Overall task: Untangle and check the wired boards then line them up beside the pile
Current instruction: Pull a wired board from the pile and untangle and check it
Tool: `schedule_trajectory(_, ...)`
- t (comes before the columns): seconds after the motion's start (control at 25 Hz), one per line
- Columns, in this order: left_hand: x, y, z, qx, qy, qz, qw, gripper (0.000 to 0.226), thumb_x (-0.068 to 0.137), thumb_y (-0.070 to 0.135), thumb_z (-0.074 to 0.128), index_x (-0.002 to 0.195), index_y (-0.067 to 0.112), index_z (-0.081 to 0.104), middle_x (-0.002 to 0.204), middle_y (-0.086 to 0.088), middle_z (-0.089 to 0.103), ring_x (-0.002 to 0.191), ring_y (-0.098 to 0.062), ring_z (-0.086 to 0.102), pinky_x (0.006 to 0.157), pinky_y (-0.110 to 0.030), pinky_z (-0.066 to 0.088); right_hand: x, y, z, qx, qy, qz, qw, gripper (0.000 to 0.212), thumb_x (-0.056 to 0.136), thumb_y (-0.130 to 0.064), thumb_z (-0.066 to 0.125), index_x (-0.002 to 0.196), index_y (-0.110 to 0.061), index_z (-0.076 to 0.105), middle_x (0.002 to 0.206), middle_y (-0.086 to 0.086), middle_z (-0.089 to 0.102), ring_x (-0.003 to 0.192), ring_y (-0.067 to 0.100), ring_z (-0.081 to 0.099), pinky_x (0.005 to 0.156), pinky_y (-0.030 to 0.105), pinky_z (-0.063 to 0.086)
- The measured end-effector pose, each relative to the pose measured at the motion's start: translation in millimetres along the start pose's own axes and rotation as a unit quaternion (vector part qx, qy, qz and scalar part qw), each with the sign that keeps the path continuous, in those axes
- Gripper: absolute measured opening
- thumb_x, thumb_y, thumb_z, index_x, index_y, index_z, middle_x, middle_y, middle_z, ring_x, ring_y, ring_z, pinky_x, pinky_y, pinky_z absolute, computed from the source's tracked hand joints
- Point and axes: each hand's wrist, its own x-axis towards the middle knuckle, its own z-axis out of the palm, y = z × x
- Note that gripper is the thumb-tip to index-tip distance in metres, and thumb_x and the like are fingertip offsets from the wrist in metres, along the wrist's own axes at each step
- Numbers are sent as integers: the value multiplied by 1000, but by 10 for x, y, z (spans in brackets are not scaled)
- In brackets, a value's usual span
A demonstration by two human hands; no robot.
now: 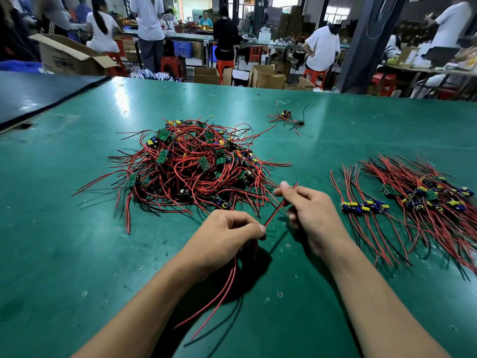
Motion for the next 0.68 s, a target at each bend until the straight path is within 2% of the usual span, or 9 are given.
schedule_trajectory(0.16,-1,14,-26,19,-17,1,1000,18,86,15,69,70,9,73,62,-8,65,62,-21,53,67,-33,39,33,-22,-16,58,41,10,997,37,97,-37,63,72,-13,73,56,-8,48,40,6,32,38,18,22)
schedule_trajectory(0.28,-2,8,-56,27,-25,0,999,17,86,16,69,70,10,73,62,-5,65,62,-18,54,67,-31,40,32,-63,-4,115,21,51,992,41,99,-34,59,65,-12,63,50,-7,42,36,5,29,37,17,24)
schedule_trajectory(0.44,-12,5,-56,26,-45,10,999,17,87,16,69,72,12,74,63,-5,67,62,-17,54,64,-27,40,37,-105,-51,172,-6,108,979,38,97,-30,59,64,-12,54,47,-6,35,31,6,24,36,19,19)
schedule_trajectory(0.52,-18,9,-43,3,-45,16,999,16,88,15,69,74,11,74,62,-4,67,58,-14,54,59,-22,42,29,-113,-57,178,-12,102,979,38,95,-40,62,70,-12,59,52,-6,39,35,5,26,36,18,22)
schedule_trajectory(0.56,-23,13,-37,-22,-43,17,999,14,88,14,69,75,9,74,62,-5,67,56,-14,54,56,-20,43,24,-116,-54,175,-17,92,980,41,90,-51,63,77,-12,63,55,-7,42,37,6,28,36,18,23)
schedule_trajectory(0.64,-32,35,-29,-68,-29,23,997,11,88,13,69,79,6,72,65,-8,68,56,-17,57,53,-21,45,15,-124,-45,165,-28,75,983,64,73,-74,59,91,-13,69,59,-8,47,42,7,31,39,20,26)
schedule_trajectory(0.68,-35,50,-30,-84,-15,36,996,11,88,14,69,81,5,72,69,-11,70,58,-20,59,55,-23,46,16,-125,-39,164,-28,67,984,72,69,-79,56,94,-13,70,60,-7,49,43,7,32,40,20,27)
